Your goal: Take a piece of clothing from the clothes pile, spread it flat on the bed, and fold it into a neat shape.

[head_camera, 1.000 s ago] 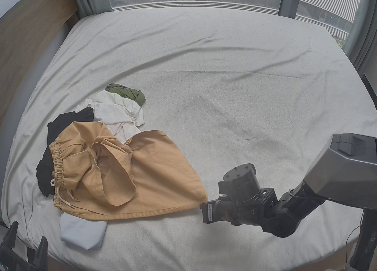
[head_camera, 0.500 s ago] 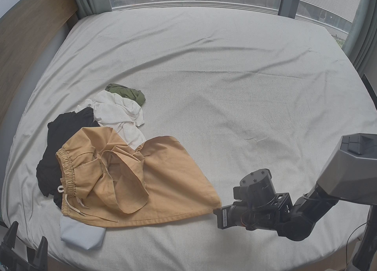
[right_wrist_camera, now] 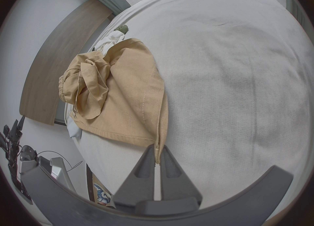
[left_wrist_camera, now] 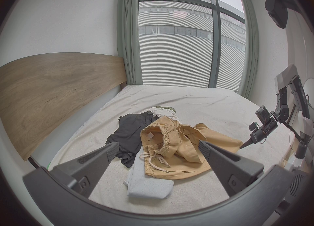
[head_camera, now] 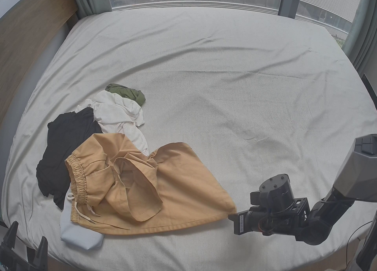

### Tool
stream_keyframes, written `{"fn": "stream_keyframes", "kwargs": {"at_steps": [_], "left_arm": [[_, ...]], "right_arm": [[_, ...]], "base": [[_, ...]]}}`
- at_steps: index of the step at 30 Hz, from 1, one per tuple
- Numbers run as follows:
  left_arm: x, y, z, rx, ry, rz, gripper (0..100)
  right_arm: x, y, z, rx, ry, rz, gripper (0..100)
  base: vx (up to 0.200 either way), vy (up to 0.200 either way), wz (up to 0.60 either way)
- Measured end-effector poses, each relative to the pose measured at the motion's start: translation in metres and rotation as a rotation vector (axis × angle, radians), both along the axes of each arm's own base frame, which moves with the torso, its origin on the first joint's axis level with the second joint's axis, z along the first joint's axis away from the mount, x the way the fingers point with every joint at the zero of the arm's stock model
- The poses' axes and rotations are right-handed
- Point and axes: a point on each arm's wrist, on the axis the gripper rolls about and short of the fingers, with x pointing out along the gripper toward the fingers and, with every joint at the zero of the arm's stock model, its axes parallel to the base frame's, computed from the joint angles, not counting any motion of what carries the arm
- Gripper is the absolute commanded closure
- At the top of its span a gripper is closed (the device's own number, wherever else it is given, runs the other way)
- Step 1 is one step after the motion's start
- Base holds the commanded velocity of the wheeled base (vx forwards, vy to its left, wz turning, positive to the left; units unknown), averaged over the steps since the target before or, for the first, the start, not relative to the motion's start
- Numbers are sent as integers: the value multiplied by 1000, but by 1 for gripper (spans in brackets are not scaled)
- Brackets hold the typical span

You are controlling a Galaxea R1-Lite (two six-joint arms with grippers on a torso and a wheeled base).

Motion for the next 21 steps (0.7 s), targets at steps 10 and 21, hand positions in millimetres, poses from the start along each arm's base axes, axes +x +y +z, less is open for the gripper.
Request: {"fn": "stream_keyframes", "kwargs": {"at_steps": [10, 21], "left_arm": [[0, 0, 0, 1, 0, 0, 0], [0, 0, 0, 1, 0, 0, 0]], "right_arm": [[-12, -29, -1, -23, 29, -57, 100], [-21, -50, -1, -25, 33, -103, 100]], "base": [[0, 0, 0], [0, 0, 0]]}}
